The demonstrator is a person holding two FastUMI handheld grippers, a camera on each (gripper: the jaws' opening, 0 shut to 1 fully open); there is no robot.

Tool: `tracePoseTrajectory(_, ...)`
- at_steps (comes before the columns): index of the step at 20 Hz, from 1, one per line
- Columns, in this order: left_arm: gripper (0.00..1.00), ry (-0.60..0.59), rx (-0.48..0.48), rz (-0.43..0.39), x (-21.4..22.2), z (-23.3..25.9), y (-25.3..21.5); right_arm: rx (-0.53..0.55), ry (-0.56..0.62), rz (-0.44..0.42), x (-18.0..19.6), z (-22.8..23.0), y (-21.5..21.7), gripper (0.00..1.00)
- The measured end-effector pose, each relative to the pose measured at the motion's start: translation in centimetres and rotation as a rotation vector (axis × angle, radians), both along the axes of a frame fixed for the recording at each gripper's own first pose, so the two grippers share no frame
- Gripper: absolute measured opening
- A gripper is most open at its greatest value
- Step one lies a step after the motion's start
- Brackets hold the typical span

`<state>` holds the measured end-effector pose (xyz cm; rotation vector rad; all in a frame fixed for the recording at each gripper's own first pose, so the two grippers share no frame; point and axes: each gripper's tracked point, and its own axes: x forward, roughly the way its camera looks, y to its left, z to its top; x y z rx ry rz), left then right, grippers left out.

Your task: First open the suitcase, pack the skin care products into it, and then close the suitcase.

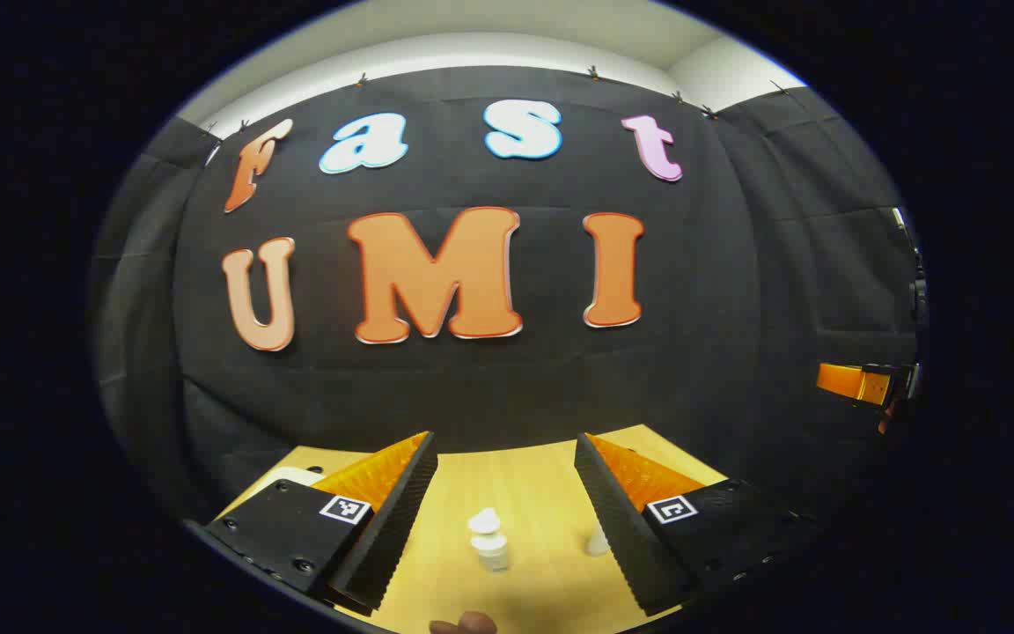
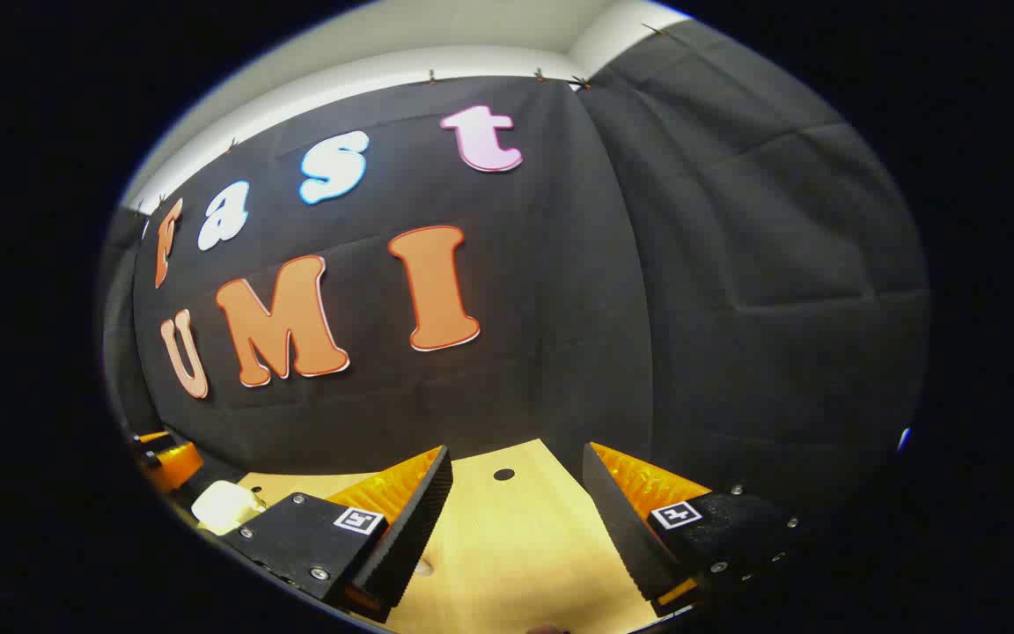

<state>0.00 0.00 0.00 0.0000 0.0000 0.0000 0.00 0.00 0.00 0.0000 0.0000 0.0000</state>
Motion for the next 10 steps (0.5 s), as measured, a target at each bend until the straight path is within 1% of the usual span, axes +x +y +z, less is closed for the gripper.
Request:
tracePoseTrajectory(1, 0.99, -0.002, 0.007, 0.017, -0.7, -0.1, 2.7, -0.011, -0.009, 0.001, -0.8, -0.2, 2.2, 0.95)
tracePoseTrajectory(2, 0.98, -0.003, 0.011, 0.025, -1.0, -0.3, 4.9, -0.014, -0.012, -0.001, -1.5, -0.5, 4.1, 0.95)
tracePoseTrajectory(3, 0.99, 0.0, 0.014, 0.029, -1.5, -0.7, 6.9, -0.009, -0.009, -0.002, -2.2, -1.0, 6.0, 0.95)
tracePoseTrajectory(4, 0.98, -0.002, 0.013, 0.032, -1.6, -1.0, 8.9, 0.001, -0.005, 0.007, -2.8, -1.6, 7.9, 0.95)
tracePoseTrajectory(5, 0.99, -0.006, 0.008, 0.029, -1.7, -1.0, 10.3, 0.006, -0.011, 0.016, -3.3, -1.8, 9.9, 0.95)
tracePoseTrajectory(6, 0.98, -0.014, 0.005, 0.03, -1.8, -0.9, 11.5, -0.003, -0.024, 0.021, -3.6, -1.9, 11.3, 1.0)
tracePoseTrajectory(7, 0.98, -0.015, 0.01, 0.039, -1.6, -0.8, 12.7, -0.021, -0.028, 0.018, -3.6, -2.0, 12.5, 0.95)
tracePoseTrajectory(10, 0.98, -0.02, 0.044, 0.07, -0.7, -0.8, 15.0, -0.05, -0.001, 0.046, -3.5, -2.9, 15.0, 0.95)
